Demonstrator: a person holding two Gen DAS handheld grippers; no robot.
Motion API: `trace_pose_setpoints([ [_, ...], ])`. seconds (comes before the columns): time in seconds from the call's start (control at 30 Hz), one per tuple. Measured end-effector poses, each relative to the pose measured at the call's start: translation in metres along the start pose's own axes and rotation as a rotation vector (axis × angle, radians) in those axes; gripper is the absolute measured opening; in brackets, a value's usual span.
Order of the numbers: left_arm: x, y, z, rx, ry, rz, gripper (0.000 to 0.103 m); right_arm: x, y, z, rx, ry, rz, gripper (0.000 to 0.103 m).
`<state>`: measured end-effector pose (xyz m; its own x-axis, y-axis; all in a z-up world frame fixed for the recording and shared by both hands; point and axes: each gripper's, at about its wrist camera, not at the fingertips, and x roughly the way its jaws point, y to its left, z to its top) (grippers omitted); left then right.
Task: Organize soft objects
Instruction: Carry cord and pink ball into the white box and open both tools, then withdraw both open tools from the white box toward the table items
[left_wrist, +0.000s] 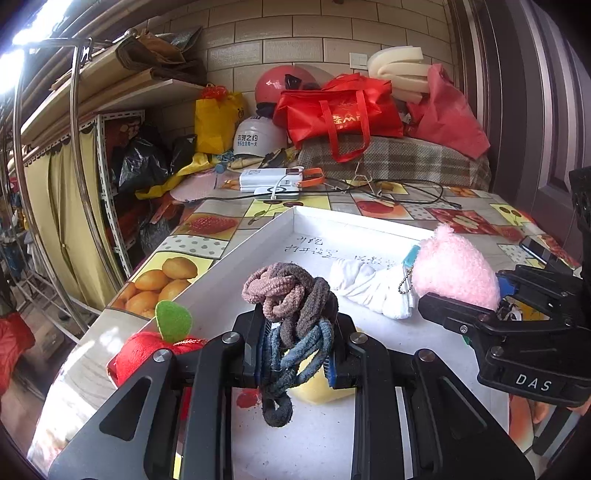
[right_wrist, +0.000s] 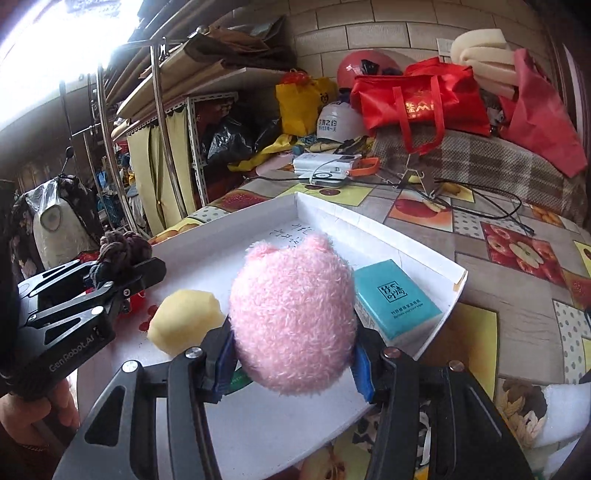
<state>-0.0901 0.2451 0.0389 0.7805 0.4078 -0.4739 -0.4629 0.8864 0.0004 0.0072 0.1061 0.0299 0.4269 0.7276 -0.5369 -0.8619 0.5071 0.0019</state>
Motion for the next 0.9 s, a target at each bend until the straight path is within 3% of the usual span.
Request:
trace_pose_setpoints([
  [0.17, 0.002, 0.003, 0.001, -0.016, 0.009, 0.023, 0.023, 0.002, 0.011, 0.004, -0.071, -0.018, -0.018, 0.054],
  [0.23, 0.003, 0.004, 0.001, -0.019, 0.012, 0.033, 0.029, 0.003, 0.011, 0.004, -0.070, -0.015, -0.017, 0.057],
  [0.27, 0.001, 0.002, 0.001, -0.017, 0.007, 0.049, 0.036, 0.004, 0.010, 0.005, -0.067, -0.012, -0.016, 0.059],
  [0.3, -0.001, 0.002, 0.001, -0.015, -0.006, 0.066, 0.059, 0.005, 0.009, 0.005, -0.064, -0.008, -0.014, 0.068],
  [0.33, -0.005, 0.001, 0.000, -0.012, -0.023, 0.080, 0.072, 0.006, 0.009, 0.005, -0.062, -0.004, -0.014, 0.089],
  [0.4, -0.010, 0.007, -0.001, -0.047, -0.053, 0.110, 0.100, 0.004, 0.006, 0.005, -0.044, -0.015, -0.019, 0.103],
  [0.9, -0.020, 0.009, -0.003, -0.063, -0.112, 0.142, 0.103, -0.023, 0.012, -0.002, -0.080, -0.145, -0.076, 0.103],
])
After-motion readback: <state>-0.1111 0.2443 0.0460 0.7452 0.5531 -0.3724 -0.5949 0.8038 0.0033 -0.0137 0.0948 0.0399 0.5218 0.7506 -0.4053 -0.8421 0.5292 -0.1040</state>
